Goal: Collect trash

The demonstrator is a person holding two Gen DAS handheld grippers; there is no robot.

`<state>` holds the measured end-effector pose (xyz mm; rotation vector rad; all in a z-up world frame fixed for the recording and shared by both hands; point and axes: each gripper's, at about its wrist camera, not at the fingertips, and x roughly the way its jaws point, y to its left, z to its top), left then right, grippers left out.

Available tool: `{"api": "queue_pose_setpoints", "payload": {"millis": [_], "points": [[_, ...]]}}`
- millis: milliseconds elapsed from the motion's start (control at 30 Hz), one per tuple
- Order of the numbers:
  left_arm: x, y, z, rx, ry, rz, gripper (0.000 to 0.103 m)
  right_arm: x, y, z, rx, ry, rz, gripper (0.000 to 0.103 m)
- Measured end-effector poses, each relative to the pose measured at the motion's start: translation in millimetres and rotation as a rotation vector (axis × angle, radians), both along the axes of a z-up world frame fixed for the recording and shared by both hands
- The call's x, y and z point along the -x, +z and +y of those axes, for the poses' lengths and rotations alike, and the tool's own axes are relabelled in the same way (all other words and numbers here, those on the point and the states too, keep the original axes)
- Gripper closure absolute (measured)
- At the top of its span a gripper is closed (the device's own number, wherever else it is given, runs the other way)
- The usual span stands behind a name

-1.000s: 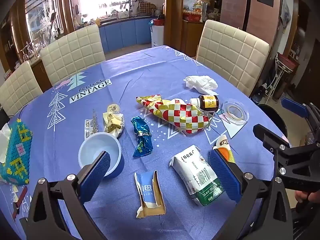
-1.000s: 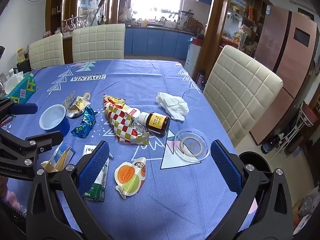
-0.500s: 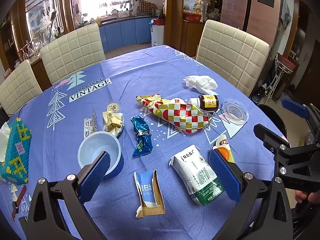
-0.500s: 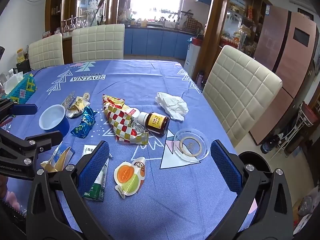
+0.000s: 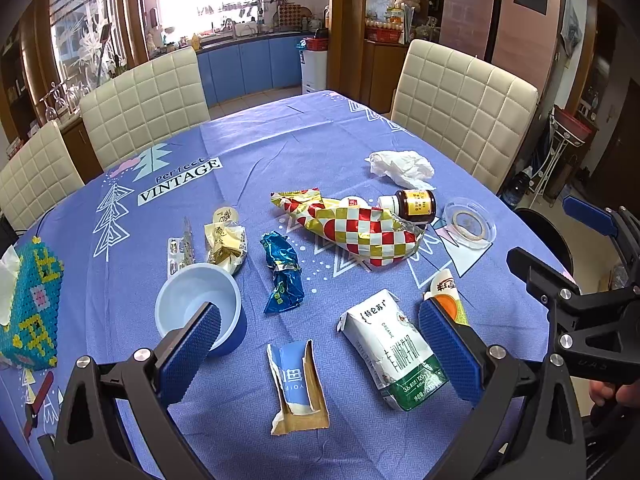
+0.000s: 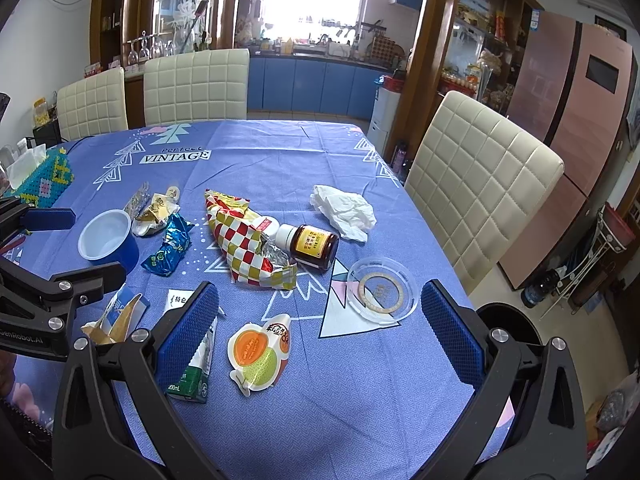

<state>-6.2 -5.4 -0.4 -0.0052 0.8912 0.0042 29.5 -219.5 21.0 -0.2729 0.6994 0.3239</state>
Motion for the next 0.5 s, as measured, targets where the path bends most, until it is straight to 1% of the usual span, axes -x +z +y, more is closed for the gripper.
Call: {"api": "queue_pose_setpoints", "payload": {"millis": [500], "points": [[-8.3, 0.1, 0.1, 0.0, -0.012, 0.002, 0.006, -0.6, 0.4, 1.3, -0.002, -0.002, -0.001, 0.003]]}}
